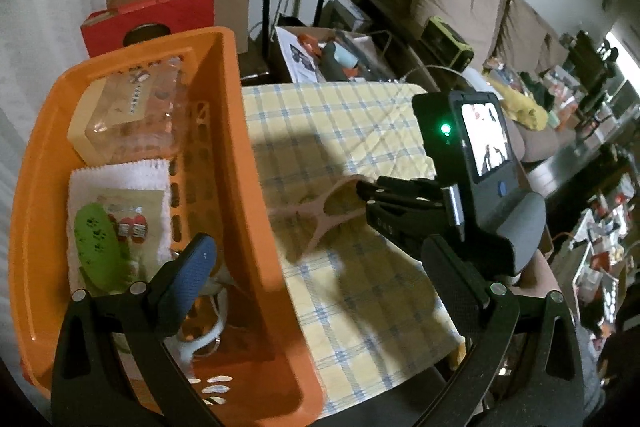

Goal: Organize objects
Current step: 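Move the right tool over the table to the pink clothespin, then close the right gripper on the pink clothespin and lift it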

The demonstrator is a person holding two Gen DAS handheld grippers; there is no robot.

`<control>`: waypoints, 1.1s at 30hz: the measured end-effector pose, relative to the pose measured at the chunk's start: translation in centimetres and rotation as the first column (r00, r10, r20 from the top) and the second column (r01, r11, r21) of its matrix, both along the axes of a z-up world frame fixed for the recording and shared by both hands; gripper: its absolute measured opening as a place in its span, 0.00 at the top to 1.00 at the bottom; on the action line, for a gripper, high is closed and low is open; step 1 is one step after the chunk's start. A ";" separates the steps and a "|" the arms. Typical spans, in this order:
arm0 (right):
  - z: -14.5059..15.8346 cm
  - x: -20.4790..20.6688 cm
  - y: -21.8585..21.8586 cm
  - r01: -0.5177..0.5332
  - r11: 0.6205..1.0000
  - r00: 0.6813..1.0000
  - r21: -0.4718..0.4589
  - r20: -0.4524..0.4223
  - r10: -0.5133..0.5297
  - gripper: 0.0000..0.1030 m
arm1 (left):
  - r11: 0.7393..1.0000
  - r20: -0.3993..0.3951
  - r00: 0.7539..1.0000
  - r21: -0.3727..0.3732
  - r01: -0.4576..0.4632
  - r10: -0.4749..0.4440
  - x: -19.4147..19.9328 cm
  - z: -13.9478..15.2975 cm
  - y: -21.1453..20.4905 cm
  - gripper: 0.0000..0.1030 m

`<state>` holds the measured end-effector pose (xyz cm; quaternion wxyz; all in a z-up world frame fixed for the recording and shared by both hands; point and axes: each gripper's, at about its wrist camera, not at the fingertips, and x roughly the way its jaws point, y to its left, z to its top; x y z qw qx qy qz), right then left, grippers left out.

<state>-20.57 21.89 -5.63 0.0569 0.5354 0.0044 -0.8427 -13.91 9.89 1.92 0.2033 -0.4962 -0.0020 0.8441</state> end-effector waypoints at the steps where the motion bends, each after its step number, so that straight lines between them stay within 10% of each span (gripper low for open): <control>1: 0.0 0.1 0.2 0.007 1.000 1.000 0.022 0.004 -0.007 0.85 | 1.000 0.003 1.000 -0.001 0.009 -0.009 0.2 -0.1 0.3 0.00; 12: 0.3 4.0 6.3 0.056 0.993 0.998 0.108 0.028 -0.060 0.87 | 0.997 -0.017 0.997 -0.011 0.079 -0.079 2.3 0.6 3.1 0.00; 33: 0.5 11.2 11.2 0.103 0.995 0.995 -0.017 0.003 -0.103 0.86 | 0.982 0.023 0.985 -0.069 0.174 -0.173 3.9 -3.0 10.3 0.06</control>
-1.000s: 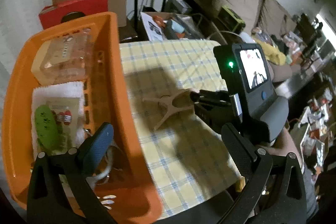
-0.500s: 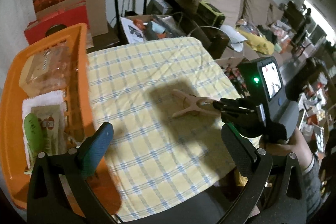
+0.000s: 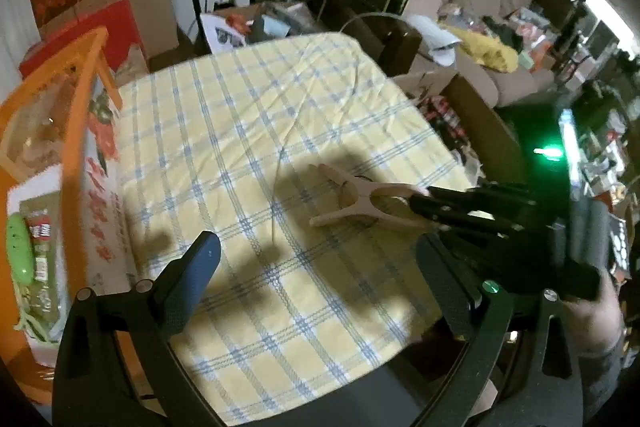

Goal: Organize objects
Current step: 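Close the right gripper on the pink clothespin and lift it, then hold the pink clothespin up with the right gripper while the left gripper closes on it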

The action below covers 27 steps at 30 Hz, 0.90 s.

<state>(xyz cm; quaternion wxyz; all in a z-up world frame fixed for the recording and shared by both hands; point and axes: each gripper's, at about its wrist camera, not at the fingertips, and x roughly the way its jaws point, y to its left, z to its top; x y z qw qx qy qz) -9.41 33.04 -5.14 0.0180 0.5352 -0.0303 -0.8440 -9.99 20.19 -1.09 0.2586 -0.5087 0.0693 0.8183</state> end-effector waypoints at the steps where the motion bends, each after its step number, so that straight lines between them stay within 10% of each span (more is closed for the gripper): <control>1: 0.0 0.1 0.0 -0.002 1.000 1.000 -0.007 -0.002 0.002 0.86 | 1.000 0.006 1.000 -0.005 -0.004 0.004 -0.2 -0.6 0.2 0.07; 15: -0.3 -0.4 1.1 0.019 0.992 1.000 -0.127 -0.020 -0.021 0.86 | 0.992 -0.002 0.992 0.002 0.128 -0.128 -1.1 -5.3 2.4 0.08; 27: -0.5 -0.9 1.6 0.040 0.983 0.998 -0.178 -0.032 -0.046 0.82 | 0.979 -0.017 0.980 -0.053 0.198 -0.200 -0.4 -6.6 3.2 0.58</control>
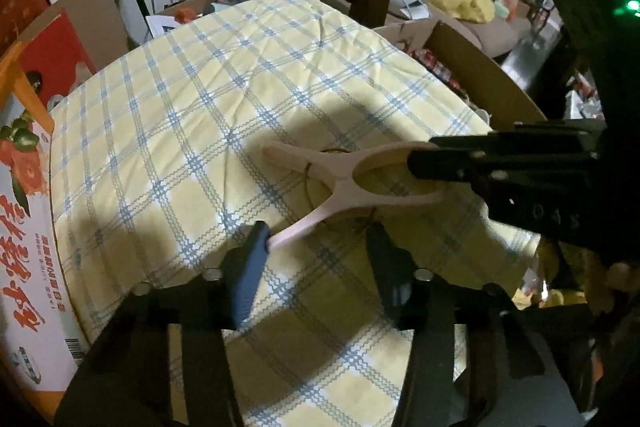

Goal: Organize objects
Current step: 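Hold the pink clothespin up with the right gripper while the left gripper closes on it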

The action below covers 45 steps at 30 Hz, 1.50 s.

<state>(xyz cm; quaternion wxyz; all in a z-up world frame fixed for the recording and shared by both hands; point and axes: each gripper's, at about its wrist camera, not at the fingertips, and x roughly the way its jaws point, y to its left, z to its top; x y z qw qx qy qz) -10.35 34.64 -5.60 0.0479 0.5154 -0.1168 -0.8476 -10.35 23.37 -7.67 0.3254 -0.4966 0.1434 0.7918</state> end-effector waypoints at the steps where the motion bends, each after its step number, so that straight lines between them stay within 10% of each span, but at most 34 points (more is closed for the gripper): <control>1: 0.0 0.0 0.2 0.010 1.000 1.000 -0.007 -0.001 -0.010 0.82 | 1.000 0.011 1.000 0.008 0.003 -0.003 -0.1 0.1 -0.1 0.60; 12: 0.2 0.7 1.6 0.065 0.996 0.998 -0.054 -0.010 -0.066 0.80 | 1.000 -0.042 0.999 0.027 0.010 -0.008 -1.0 0.4 -0.3 0.50; 20: 0.0 0.0 1.5 0.084 0.995 0.996 -0.059 0.003 -0.084 0.84 | 0.998 -0.058 0.997 0.033 0.058 -0.056 0.0 0.8 0.2 0.80; 36: 0.4 -1.2 1.3 0.086 0.996 0.996 -0.014 -0.010 -0.087 0.82 | 0.996 -0.058 0.996 0.050 0.070 -0.067 1.6 0.6 0.1 0.89; 45: 5.2 -1.3 0.0 0.033 0.999 0.995 0.002 -0.094 -0.032 0.82 | 0.990 -0.097 0.995 0.142 0.017 -0.003 2.9 5.4 -1.9 0.92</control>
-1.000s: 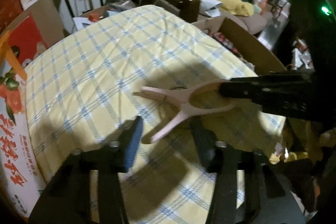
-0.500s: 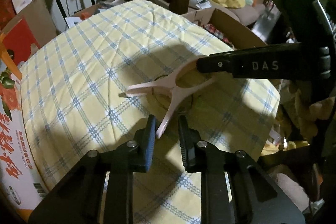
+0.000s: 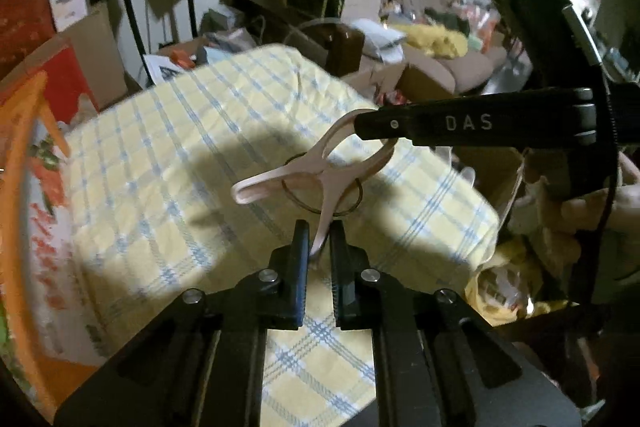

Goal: Organize objects
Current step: 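Hold the pink clothespin up with the right gripper while the left gripper closes on it, then carry the pink clothespin with the left gripper over the basket and lower it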

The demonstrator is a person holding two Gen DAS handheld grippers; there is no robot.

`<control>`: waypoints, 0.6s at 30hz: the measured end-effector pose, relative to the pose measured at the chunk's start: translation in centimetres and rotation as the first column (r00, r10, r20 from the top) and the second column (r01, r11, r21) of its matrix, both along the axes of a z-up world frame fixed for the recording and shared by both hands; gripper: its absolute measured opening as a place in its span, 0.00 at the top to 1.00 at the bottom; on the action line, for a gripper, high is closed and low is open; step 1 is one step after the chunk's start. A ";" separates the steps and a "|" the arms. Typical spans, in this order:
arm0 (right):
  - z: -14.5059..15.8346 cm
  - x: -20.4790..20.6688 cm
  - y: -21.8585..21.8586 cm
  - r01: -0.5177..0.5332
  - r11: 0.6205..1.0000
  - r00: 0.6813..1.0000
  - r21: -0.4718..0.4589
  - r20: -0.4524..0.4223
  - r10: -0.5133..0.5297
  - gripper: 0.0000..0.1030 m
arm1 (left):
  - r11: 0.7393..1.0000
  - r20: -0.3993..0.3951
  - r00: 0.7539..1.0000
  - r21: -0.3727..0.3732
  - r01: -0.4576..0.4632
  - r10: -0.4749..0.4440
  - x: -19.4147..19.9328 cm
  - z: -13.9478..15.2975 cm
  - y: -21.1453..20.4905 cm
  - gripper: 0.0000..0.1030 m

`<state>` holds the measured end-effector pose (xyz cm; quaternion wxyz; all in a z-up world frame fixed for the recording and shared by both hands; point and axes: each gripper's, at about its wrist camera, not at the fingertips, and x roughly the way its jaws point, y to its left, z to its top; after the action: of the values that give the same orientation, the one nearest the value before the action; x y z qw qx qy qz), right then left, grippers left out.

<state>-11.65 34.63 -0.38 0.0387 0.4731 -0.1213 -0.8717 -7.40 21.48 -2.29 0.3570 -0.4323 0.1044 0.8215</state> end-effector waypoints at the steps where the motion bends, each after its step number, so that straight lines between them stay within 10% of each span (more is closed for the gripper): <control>1: 0.9 -0.1 -0.4 -0.012 1.000 1.000 0.003 -0.015 0.012 0.82 | 1.000 0.001 1.000 0.015 -0.010 0.010 0.1 0.8 -0.4 0.92; 18: 9.9 -3.5 -13.5 -0.272 0.960 0.951 0.066 -0.133 0.279 0.89 | 0.934 0.008 0.954 0.198 -0.297 0.301 -0.7 8.3 -12.8 0.95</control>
<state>-15.14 21.09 9.53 0.1572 0.4235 -0.0304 -0.8917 -8.09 8.73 6.01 0.2678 -0.3965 -0.0404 0.8772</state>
